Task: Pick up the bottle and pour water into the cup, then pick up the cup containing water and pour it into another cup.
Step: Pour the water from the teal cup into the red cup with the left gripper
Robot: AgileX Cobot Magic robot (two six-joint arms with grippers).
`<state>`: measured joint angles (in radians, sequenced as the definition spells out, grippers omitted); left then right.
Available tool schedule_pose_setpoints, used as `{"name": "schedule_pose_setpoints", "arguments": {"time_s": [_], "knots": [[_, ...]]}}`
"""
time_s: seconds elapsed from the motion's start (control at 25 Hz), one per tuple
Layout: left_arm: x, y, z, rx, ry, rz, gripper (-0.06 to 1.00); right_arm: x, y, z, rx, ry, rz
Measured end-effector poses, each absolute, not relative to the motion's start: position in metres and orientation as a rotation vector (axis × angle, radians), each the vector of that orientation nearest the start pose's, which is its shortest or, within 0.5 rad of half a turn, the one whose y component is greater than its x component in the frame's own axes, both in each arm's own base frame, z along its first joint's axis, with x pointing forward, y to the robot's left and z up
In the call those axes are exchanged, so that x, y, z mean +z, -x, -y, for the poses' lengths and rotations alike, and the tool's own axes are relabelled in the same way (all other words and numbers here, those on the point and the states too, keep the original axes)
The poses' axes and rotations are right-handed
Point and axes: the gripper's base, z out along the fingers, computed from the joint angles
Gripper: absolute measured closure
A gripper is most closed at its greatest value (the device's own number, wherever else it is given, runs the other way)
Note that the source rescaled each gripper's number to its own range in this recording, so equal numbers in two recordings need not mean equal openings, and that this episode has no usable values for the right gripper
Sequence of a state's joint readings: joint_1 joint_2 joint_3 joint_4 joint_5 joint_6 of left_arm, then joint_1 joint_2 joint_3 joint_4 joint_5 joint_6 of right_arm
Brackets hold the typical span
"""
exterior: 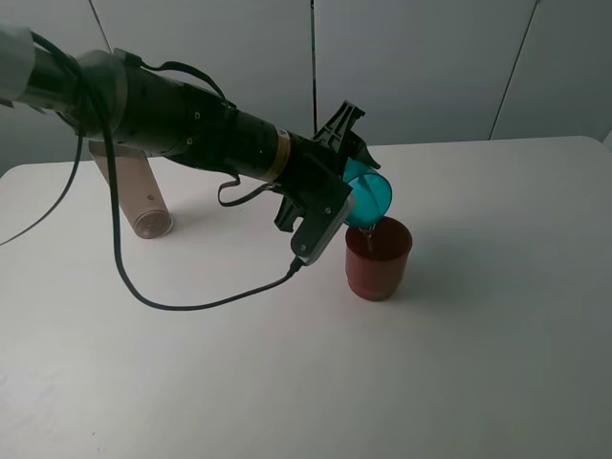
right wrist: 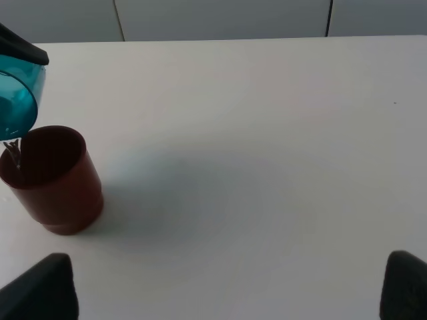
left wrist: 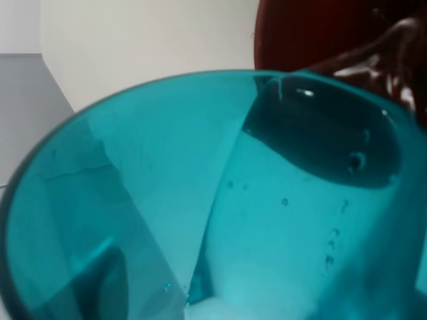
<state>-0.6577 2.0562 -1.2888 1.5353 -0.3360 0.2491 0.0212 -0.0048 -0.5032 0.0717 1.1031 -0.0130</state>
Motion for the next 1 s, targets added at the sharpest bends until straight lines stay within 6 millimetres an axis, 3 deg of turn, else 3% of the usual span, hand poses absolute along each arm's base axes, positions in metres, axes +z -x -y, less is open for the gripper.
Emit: {"name": "schedule_pose_setpoints", "arguments": {"time_s": [1.0], "knots": [[0.1619,-0.3285,0.2975,0.351,-2.182,-0.39,0.81,0.2749,0.0081,-0.0056,0.091,0.041,-2.077]]}}
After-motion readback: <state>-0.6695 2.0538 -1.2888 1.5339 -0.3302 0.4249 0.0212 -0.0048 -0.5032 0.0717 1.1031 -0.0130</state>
